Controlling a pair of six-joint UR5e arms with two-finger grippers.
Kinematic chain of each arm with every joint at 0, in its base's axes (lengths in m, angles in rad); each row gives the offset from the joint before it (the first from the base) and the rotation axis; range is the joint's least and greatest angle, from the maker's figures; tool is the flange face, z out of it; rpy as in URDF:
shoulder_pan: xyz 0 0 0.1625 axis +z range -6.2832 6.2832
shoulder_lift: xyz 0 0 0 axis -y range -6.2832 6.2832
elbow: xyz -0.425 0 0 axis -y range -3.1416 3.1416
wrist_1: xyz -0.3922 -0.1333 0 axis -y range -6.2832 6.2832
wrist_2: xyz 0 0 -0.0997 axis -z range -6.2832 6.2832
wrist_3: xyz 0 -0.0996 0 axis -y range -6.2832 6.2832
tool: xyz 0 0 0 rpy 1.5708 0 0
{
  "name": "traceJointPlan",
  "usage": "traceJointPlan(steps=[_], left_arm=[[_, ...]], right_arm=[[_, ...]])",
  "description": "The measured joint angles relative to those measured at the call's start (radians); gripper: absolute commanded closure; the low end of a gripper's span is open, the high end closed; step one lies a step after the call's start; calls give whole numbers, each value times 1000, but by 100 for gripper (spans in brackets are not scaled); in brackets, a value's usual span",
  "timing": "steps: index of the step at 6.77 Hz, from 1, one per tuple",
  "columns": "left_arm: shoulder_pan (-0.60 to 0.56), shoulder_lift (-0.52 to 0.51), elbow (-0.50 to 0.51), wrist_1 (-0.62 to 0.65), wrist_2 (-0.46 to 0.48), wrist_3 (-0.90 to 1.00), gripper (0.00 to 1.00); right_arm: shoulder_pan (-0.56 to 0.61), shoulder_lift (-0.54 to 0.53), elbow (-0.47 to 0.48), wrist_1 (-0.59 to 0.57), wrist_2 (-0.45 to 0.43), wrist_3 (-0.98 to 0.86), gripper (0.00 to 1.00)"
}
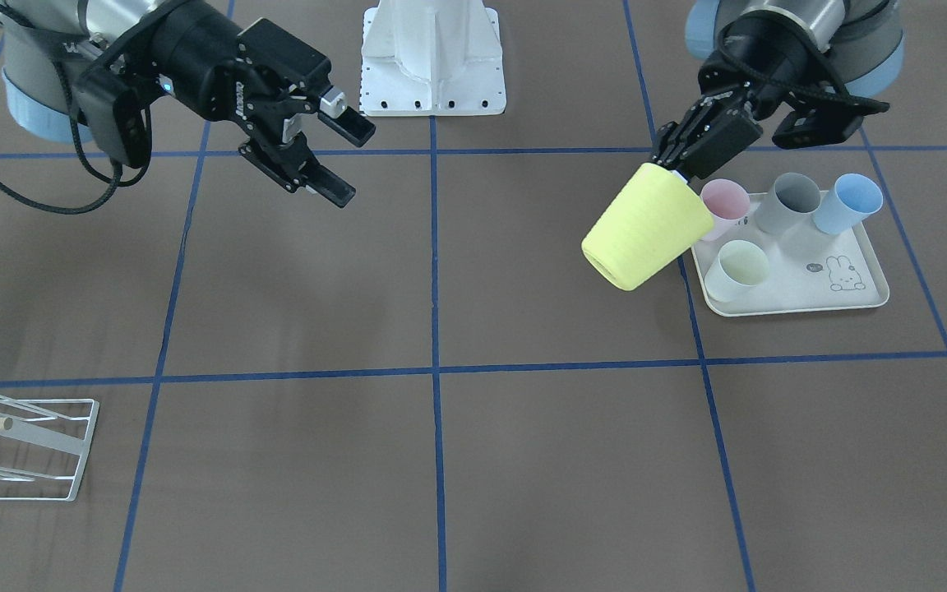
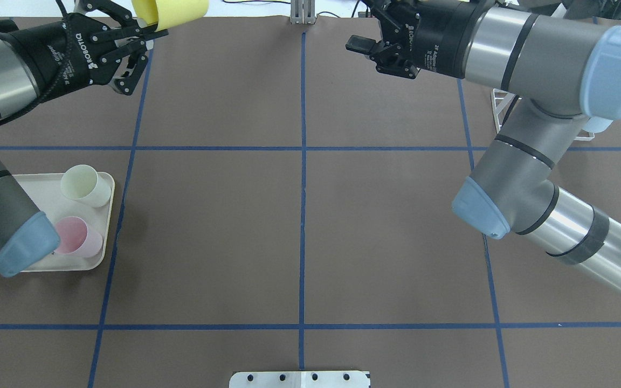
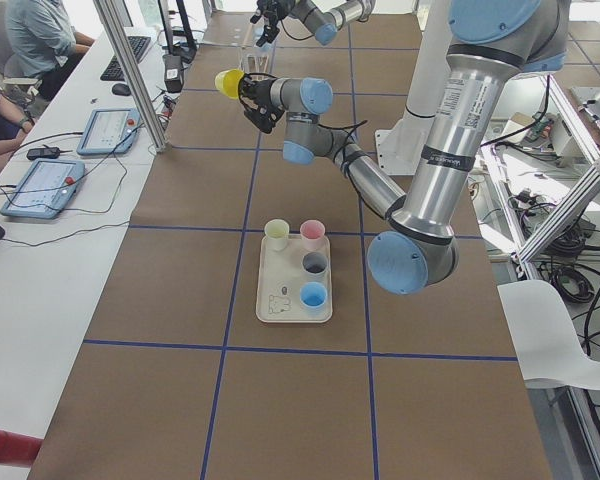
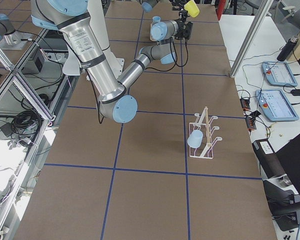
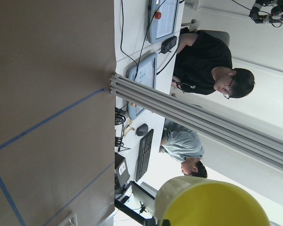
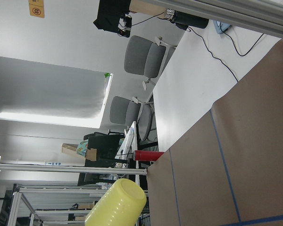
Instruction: Transfer IKEA cup to right arm and place on rack
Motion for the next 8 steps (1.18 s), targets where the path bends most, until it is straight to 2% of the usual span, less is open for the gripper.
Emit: traceJointPlan(steps=[3,5,8], left_arm=[[82,-37,68,-200,174,-210,100],[151,-53,142,-327,275,-240,100],[268,-125,163,-345,355,-194,100]], right_arm=[[-53,5,-3,28,-51,8,1],[-60,6,-6,29,-55,9,1],[-81,11,-10,29,-80,11,1]])
